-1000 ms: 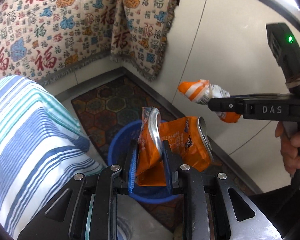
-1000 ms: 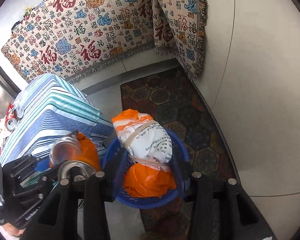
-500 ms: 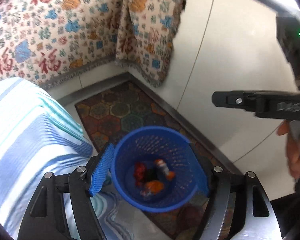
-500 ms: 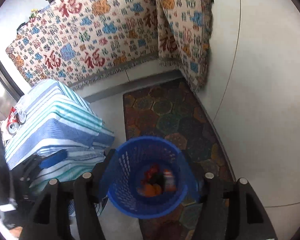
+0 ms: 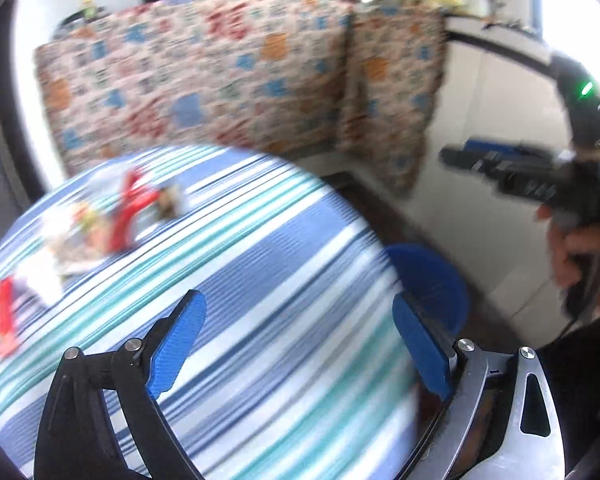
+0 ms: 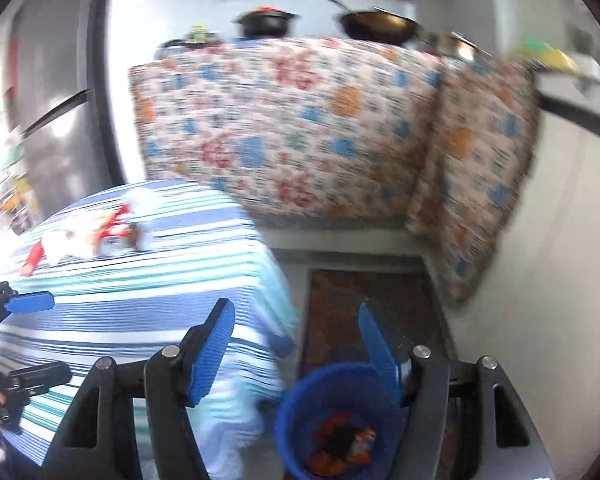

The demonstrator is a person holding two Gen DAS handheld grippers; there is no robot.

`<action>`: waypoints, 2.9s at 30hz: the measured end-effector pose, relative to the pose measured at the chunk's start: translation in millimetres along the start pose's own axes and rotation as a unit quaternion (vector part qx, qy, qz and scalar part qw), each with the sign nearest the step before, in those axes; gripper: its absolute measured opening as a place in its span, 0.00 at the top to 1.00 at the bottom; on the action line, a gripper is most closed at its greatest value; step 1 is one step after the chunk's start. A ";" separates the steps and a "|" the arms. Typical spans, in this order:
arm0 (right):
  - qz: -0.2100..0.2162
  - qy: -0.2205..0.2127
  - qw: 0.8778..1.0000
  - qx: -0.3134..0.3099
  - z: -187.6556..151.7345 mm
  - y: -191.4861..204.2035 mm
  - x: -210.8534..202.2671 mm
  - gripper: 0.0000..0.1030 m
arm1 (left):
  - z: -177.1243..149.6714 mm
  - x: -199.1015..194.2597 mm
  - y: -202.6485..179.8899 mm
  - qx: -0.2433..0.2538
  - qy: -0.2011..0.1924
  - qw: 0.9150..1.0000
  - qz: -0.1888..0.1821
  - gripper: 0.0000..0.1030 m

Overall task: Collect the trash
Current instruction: 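Move both tools back toward the table, then grasp the red snack bar with the left tool while the right tool grasps the gold wrapper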

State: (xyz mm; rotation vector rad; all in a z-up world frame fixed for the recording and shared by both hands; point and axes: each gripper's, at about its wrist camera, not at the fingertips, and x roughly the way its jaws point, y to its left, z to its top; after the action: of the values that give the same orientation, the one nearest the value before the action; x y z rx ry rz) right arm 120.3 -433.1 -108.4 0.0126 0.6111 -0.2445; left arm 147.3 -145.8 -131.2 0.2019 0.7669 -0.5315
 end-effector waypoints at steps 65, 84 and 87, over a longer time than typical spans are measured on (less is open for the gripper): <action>0.081 0.133 0.986 -0.060 -26.6 177.9 93.5 0.25 | -82.9 -37.6 279.6 -0.297 0.040 0.948 0.111 0.01; 0.135 0.172 0.971 -0.098 -19.9 162.9 103.5 0.25 | -74.8 -7.6 257.6 -0.211 0.086 0.966 0.124 0.72; 0.130 0.163 0.972 -0.110 -22.9 172.4 102.0 0.21 | -90.6 -25.2 238.3 -0.215 0.083 0.968 0.103 0.60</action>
State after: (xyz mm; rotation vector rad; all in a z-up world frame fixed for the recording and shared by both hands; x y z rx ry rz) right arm 227.8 -286.6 -195.6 -0.0810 0.9532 0.0845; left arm 202.8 99.3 -181.5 -0.0799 0.9924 -0.1439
